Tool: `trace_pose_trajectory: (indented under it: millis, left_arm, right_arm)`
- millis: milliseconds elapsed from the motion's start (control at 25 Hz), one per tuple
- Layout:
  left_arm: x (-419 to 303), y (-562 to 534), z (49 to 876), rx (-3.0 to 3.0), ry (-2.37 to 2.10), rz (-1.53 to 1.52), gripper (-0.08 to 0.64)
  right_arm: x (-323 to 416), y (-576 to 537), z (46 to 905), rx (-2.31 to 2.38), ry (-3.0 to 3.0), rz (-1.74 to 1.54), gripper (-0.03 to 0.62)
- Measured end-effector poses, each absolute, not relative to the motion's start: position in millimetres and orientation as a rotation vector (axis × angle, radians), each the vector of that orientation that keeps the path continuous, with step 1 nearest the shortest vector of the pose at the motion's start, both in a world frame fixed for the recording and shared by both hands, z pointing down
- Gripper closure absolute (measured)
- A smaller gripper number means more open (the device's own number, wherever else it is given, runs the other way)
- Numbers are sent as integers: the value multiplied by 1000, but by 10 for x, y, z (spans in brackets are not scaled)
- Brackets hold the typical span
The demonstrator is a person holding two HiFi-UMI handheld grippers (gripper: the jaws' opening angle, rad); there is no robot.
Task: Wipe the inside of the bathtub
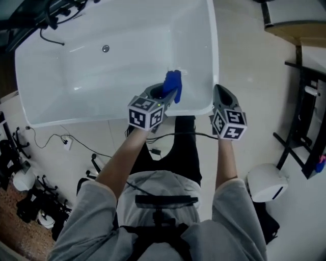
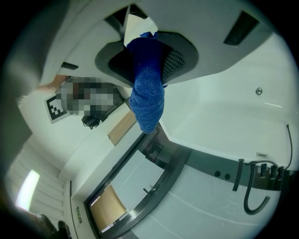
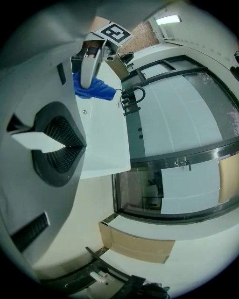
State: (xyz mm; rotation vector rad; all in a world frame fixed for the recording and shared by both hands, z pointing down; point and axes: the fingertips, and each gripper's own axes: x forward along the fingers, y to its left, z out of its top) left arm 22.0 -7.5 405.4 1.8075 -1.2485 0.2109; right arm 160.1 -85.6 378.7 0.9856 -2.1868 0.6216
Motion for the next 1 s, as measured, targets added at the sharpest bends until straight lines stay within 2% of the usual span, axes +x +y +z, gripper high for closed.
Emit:
trace_pose_trajectory:
  millis: [440,1000]
  left_arm:
    - [964,-505,5202,1681,-1136,153,425]
    - [1606,-846,5880,1622,-978,190,426]
  right_arm:
    - [1624,-1449,4335,986,-2180,620,583]
    - [1526,-1713,4536,937,-2192,649,583]
